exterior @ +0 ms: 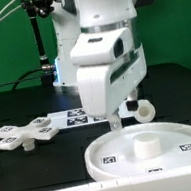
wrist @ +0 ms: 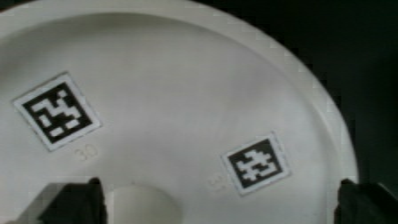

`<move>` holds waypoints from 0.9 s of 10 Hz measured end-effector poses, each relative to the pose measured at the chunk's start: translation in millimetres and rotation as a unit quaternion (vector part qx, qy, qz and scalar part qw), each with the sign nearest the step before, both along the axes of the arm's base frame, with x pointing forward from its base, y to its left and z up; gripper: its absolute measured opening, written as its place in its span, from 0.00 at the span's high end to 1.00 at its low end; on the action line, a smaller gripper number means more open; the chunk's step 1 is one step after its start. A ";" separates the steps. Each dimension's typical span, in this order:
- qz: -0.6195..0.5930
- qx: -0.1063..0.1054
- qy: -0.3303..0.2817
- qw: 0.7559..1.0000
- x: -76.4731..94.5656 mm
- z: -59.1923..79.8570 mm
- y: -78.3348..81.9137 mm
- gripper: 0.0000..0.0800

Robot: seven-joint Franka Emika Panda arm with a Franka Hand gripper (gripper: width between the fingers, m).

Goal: Assemble round table

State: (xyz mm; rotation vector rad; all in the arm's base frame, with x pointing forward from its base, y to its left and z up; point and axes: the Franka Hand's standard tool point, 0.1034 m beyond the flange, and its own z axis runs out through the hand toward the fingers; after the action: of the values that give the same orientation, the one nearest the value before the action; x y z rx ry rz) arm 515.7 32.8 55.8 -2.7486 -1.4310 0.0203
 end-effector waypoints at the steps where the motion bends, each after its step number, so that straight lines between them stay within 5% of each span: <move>1: -0.004 0.000 0.004 1.000 -1.2 0.5 1.3 0.19; 6: -0.129 -0.003 0.011 0.992 -4.6 -2.6 1.5 0.19; 9: -0.298 -0.009 0.023 0.954 -20.3 -5.1 12.6 0.19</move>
Offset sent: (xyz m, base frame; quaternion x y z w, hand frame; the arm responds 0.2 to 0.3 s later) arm 0.0000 0.0000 0.0000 0.0000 0.0000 0.0000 1.0000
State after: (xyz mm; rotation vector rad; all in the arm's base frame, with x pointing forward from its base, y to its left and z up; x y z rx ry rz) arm 495.4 45.4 50.7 -3.0423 -0.5443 0.0743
